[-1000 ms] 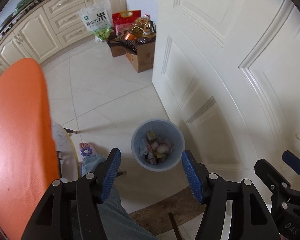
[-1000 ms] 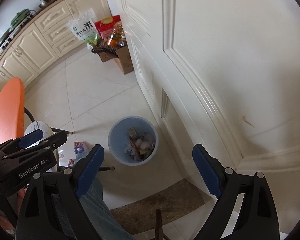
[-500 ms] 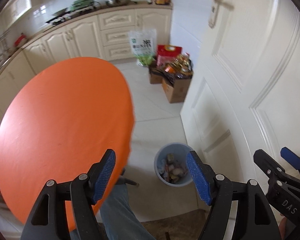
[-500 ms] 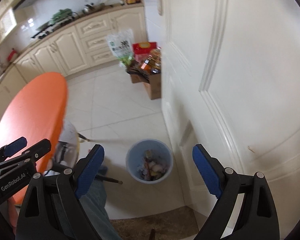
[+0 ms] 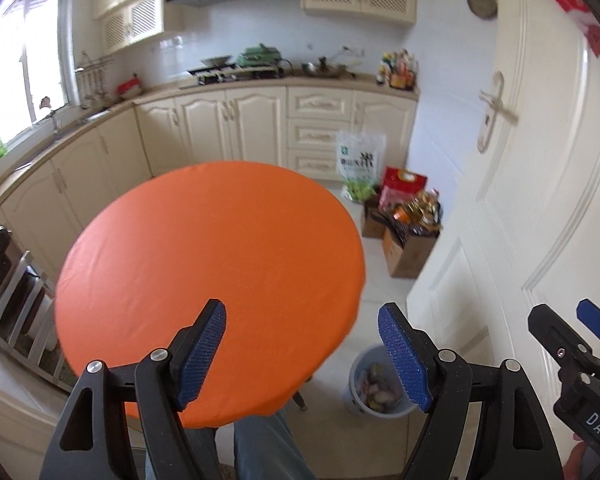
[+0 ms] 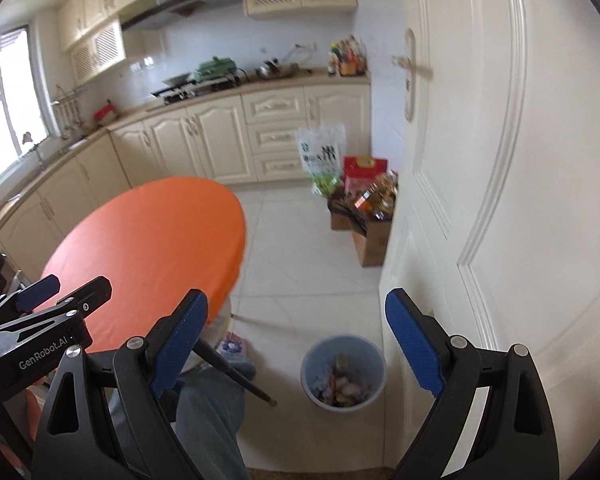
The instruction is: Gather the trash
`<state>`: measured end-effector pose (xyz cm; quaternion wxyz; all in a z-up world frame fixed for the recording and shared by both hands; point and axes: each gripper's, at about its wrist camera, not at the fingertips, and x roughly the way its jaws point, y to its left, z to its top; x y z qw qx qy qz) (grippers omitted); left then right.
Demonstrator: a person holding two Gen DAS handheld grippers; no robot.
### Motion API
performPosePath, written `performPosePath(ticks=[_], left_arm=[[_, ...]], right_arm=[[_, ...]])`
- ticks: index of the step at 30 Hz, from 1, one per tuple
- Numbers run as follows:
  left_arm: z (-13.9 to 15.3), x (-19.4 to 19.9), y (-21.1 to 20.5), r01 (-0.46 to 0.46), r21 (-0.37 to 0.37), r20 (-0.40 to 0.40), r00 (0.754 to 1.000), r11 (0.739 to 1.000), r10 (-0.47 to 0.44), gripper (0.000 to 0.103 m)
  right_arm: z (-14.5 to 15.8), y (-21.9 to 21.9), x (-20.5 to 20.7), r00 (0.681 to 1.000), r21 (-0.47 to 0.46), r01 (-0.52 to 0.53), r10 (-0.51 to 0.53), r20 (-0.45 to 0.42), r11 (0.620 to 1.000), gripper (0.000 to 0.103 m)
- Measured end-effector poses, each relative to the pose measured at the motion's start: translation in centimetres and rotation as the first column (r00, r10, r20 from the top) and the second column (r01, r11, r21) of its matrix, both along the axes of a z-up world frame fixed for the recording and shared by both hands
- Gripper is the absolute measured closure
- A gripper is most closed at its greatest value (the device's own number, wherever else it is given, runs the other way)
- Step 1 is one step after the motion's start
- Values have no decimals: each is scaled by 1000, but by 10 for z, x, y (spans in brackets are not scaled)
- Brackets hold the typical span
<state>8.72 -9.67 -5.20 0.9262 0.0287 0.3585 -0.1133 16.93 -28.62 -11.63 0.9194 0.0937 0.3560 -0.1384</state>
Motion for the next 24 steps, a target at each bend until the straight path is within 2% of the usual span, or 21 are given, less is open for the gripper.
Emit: performPosePath(ticks=[4,8,11,16,20,24], left_arm=[[16,-43,20,-67,-15,82,994,998,68,28],[22,-83,21,-102,-15,140,985,995,104,27],[25,-111,21,-102,-31,156,982,994,105,27],[24,-157,26,-101,-25,180,978,995,104,27],[24,-192,38,-105,-33,185,977,994,109,27],[26,-211,46,-99,-36,195,975,994,104,27]], right_arm=[[14,13,-9,996,-26,-52,54,71,998,8],[23,20,-18,991,-38,-71,75,107,997,6],[30,22,-29,986,-47,-75,81,142,996,4],[44,32,-54,975,-139,-21,51,216,990,0],[48,42,-69,970,-165,-29,68,235,986,0],[47,47,-79,973,-185,11,33,229,983,0]])
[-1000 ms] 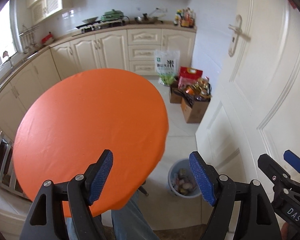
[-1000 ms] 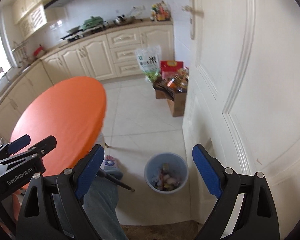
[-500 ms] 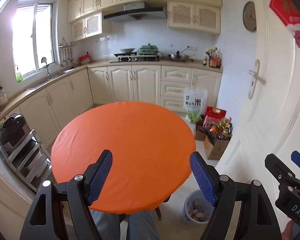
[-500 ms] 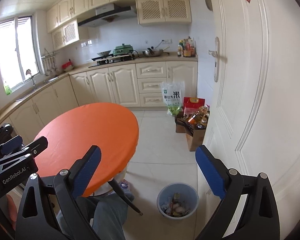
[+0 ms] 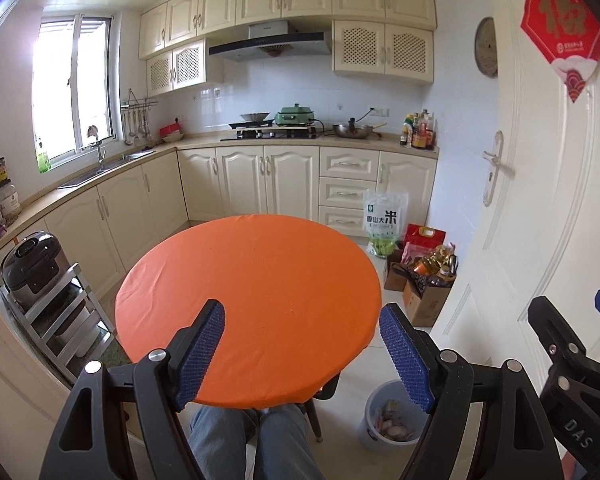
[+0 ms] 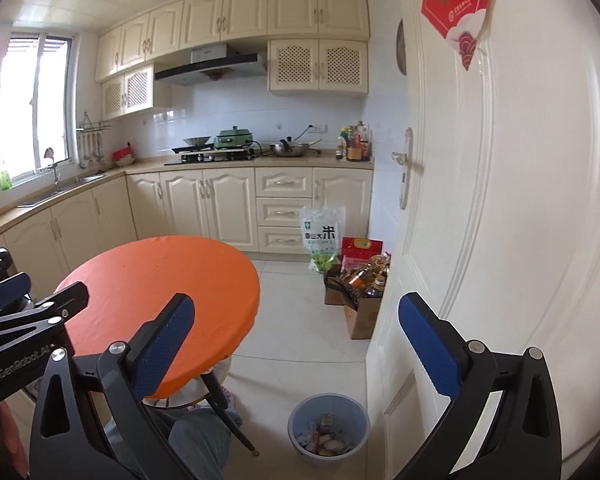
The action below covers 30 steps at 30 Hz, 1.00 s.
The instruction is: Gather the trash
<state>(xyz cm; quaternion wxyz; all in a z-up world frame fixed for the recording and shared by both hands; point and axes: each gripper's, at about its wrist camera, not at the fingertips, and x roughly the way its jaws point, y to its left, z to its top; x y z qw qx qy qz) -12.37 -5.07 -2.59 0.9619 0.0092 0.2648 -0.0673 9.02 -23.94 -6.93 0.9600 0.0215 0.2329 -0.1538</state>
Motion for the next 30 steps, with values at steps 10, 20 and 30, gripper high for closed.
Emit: performPosePath(ticks=[10,20,30], left_arm=[[-3,-52,25,-16,-28,47,999,999,17,16],[-5,-80,39,-28,-33,74,997,999,30,16],[-3,-87,27,-59,-28,117,991,998,62,10]], right_arm=[[4,4,-22,1000,5,23,-23,9,1000,0],[5,11,-31,999,-5,-36,36,18,999,0],[8,12,-34,998,-2,-42,43,40,999,0]])
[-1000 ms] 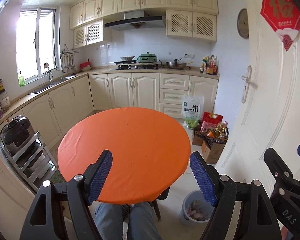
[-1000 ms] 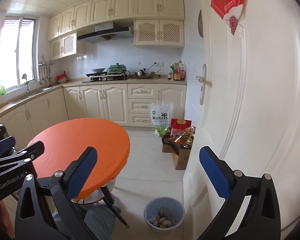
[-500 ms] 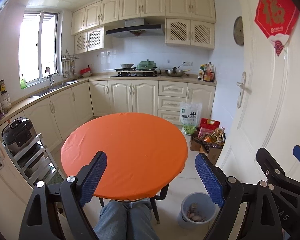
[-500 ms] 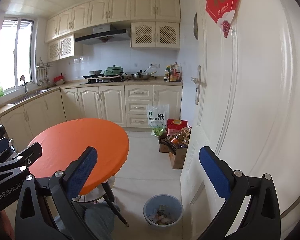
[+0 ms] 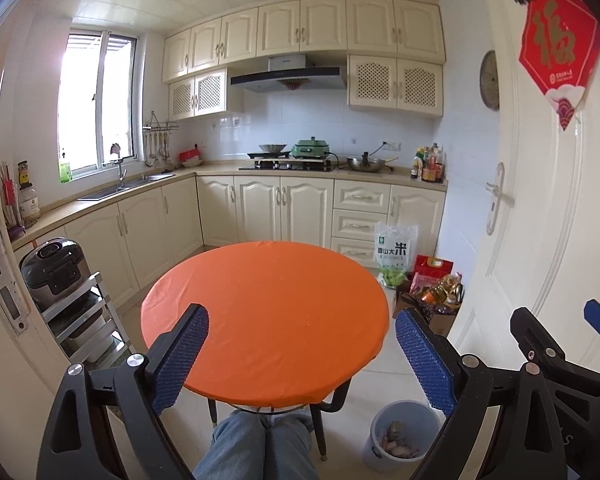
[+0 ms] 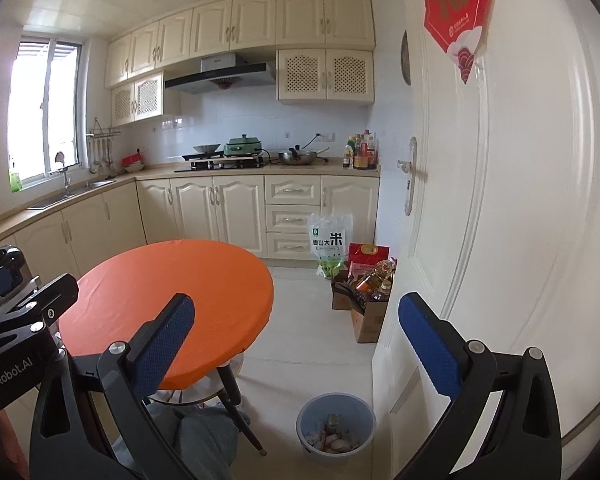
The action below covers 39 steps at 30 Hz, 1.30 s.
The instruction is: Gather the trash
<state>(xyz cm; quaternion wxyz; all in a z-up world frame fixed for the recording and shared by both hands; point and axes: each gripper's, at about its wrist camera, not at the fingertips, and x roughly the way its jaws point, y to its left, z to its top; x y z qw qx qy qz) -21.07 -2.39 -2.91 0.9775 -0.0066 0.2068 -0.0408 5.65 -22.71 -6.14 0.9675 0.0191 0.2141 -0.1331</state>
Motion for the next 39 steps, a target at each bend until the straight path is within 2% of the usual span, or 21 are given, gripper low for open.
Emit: performPosePath(ticks=[10,39], left_arm=[[-7,-11,4,2,-13,20,1000,1000,-2,9],[-33,1,2,10,-17,33,999,1000,-9,2]], right_arm=[[3,0,-7,1000,8,-2,2,15,1000,0],[13,5,-14,999,-7,0,0,43,1000,0]])
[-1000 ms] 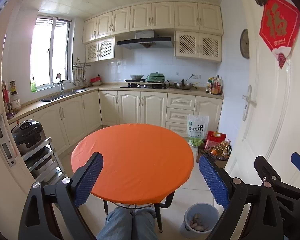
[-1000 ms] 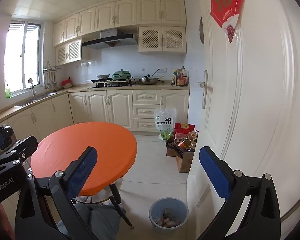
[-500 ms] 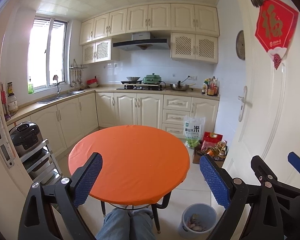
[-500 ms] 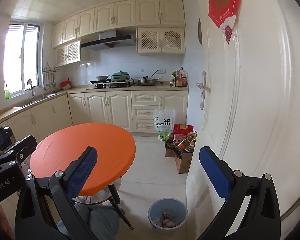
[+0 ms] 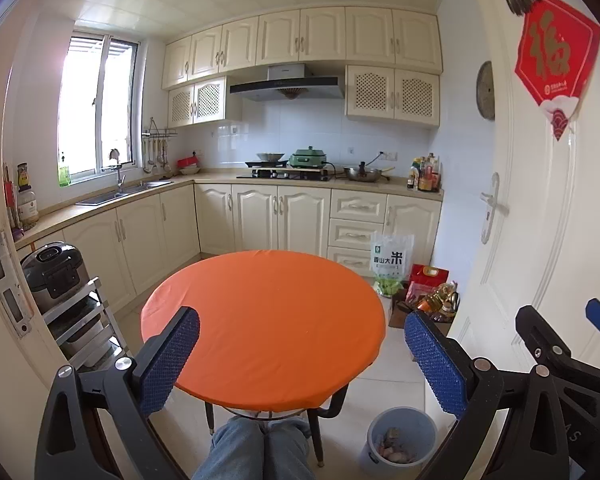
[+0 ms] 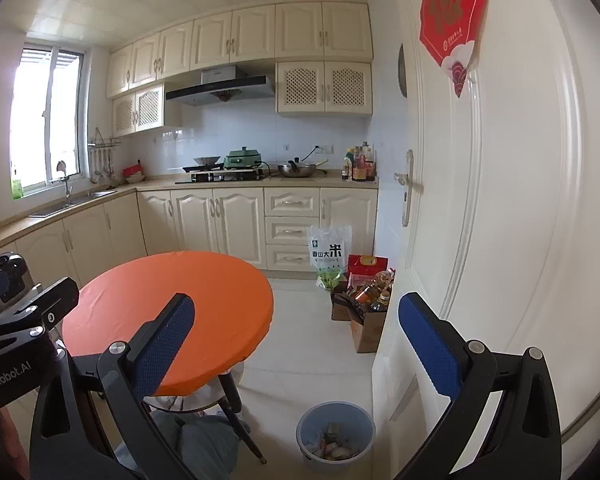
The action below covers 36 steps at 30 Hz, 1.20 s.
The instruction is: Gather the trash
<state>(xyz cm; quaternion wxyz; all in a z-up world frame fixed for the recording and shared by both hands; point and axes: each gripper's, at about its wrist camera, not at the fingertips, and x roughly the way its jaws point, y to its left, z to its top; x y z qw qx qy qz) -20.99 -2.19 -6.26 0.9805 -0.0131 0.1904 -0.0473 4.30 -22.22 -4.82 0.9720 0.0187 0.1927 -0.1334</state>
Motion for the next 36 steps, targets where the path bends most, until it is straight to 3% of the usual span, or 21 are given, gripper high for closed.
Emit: performPosePath(ticks=[36], left_arm=[[-13,0,4,4,14,1,1000,1000,-4,2]], right_arm=[[-1,5,-1,1000,-14,14,-15,-13,1000,0]])
